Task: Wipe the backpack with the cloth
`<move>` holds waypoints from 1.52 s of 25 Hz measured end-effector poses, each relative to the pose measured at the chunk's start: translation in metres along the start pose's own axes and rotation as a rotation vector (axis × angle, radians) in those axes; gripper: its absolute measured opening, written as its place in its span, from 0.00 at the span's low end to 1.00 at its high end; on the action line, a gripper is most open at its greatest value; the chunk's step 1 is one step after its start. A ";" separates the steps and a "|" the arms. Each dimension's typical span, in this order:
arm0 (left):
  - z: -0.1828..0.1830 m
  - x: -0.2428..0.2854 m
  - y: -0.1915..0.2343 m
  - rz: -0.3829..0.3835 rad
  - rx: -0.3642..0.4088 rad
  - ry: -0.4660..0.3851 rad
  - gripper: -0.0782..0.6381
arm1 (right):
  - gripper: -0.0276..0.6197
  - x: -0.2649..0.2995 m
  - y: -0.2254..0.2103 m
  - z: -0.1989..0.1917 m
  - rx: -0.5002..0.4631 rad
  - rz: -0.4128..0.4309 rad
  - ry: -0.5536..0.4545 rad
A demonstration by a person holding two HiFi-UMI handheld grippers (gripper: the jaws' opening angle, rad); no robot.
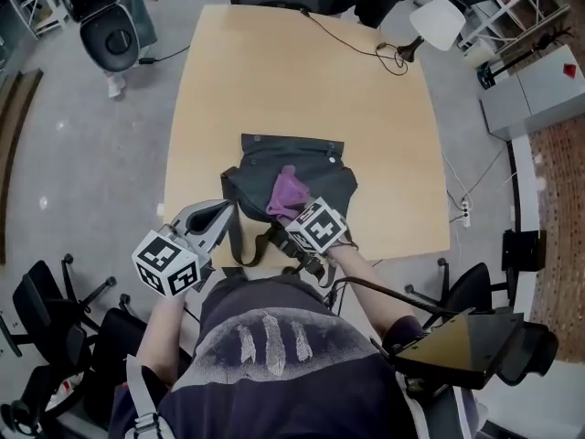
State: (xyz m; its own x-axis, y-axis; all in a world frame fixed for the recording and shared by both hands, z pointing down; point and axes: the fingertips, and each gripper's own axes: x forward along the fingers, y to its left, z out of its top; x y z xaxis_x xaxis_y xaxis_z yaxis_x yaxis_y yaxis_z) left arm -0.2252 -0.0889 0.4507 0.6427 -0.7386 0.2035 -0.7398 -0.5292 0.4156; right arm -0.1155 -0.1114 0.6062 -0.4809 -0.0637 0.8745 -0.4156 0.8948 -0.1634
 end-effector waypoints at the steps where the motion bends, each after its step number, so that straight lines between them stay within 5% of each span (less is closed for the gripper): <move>1: 0.001 -0.002 0.005 -0.004 0.000 -0.001 0.12 | 0.15 0.005 0.006 0.004 -0.009 0.005 0.008; 6: 0.003 -0.017 0.026 -0.001 -0.013 -0.009 0.12 | 0.15 0.020 0.052 0.031 0.017 0.182 -0.027; 11: 0.005 -0.034 0.046 0.024 -0.031 -0.024 0.12 | 0.15 0.013 0.110 0.079 0.160 0.523 -0.169; 15: 0.007 -0.044 0.062 0.066 -0.038 -0.029 0.12 | 0.15 -0.008 0.096 0.130 0.295 0.598 -0.347; 17: 0.006 -0.045 0.067 0.088 -0.040 -0.026 0.12 | 0.15 -0.003 0.069 0.148 0.370 0.555 -0.398; 20: 0.007 -0.040 0.067 0.113 -0.035 -0.015 0.12 | 0.15 0.031 0.022 0.149 0.376 0.370 -0.331; 23: 0.013 -0.031 0.060 0.128 -0.024 -0.016 0.12 | 0.15 0.056 -0.004 0.135 0.267 0.213 -0.199; 28: 0.010 -0.016 0.053 0.158 -0.035 0.005 0.12 | 0.15 0.066 -0.026 0.115 0.058 0.072 -0.071; 38: 0.013 0.029 0.036 0.101 -0.008 0.061 0.12 | 0.15 0.053 -0.081 0.086 -0.007 0.000 -0.016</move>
State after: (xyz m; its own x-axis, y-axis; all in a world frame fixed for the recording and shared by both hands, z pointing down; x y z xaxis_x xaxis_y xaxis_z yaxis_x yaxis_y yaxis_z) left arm -0.2354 -0.1345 0.4600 0.5759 -0.7612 0.2983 -0.8000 -0.4494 0.3975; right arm -0.1737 -0.2251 0.6262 -0.4931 -0.0712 0.8671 -0.4104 0.8978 -0.1597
